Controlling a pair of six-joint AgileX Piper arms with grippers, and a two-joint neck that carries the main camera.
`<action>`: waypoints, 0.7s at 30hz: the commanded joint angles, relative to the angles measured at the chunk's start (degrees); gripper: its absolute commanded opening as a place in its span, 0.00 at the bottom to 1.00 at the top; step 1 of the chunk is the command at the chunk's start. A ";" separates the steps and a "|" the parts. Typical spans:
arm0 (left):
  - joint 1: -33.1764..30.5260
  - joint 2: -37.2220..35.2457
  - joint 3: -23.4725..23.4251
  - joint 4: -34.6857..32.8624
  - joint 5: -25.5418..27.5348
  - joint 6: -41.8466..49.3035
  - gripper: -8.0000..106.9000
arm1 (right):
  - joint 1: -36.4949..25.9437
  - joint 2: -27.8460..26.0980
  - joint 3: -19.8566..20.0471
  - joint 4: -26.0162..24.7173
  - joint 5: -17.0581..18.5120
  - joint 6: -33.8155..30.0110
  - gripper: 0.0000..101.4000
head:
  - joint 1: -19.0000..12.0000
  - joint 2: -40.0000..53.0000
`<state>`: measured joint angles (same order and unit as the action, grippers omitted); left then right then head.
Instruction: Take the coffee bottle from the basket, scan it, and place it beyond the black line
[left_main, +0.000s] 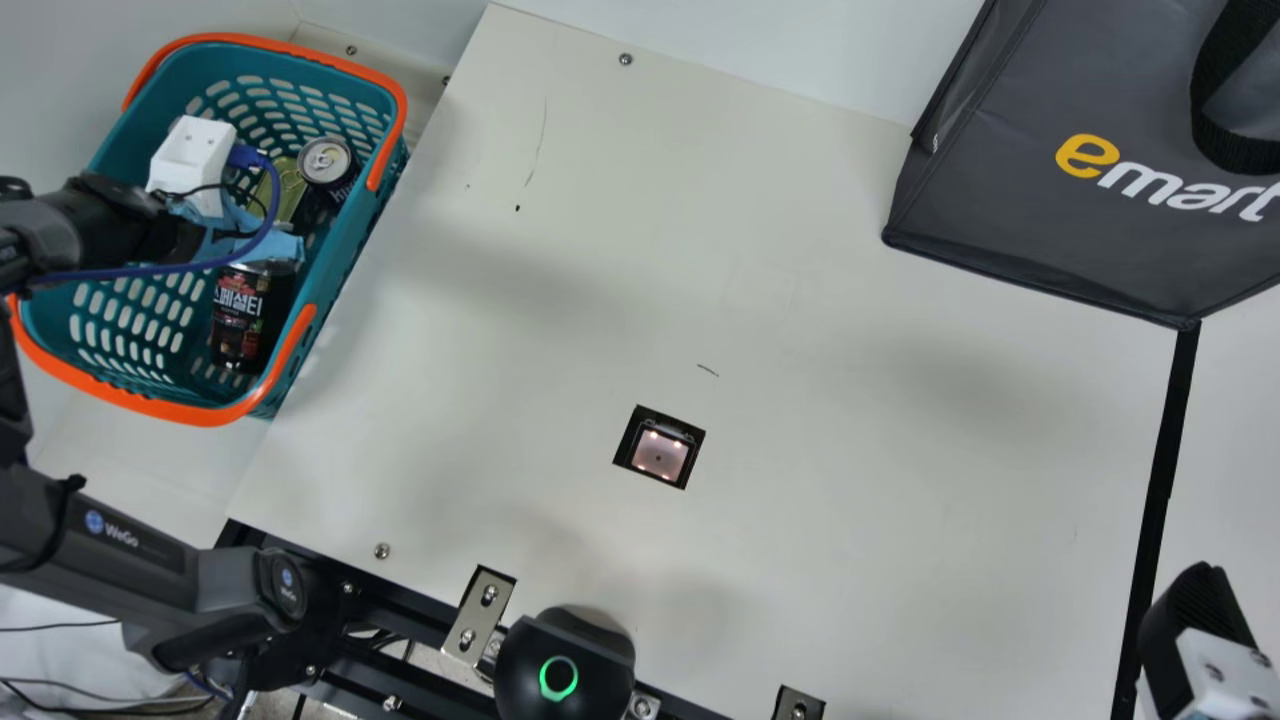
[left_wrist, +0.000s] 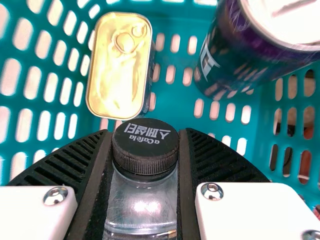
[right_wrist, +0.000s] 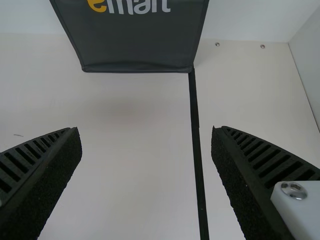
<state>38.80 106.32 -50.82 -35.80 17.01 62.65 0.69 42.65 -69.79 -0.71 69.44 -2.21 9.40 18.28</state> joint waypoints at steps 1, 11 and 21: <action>0.15 -1.12 -0.03 0.26 0.48 -0.16 0.16 | 0.00 0.00 0.00 0.00 0.00 0.00 0.90 | -1.48 0.14; 1.33 -6.21 0.23 0.82 2.89 -0.62 0.16 | 0.00 0.00 0.00 0.00 0.00 0.00 0.90 | -1.48 0.14; 2.87 -11.17 -1.32 1.72 6.86 -2.34 0.16 | 0.00 0.00 0.00 0.00 0.00 0.00 0.90 | -1.48 0.14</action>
<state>41.50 95.54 -52.02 -34.08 23.36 60.45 0.69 42.65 -69.79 -0.71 69.44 -2.21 9.40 18.28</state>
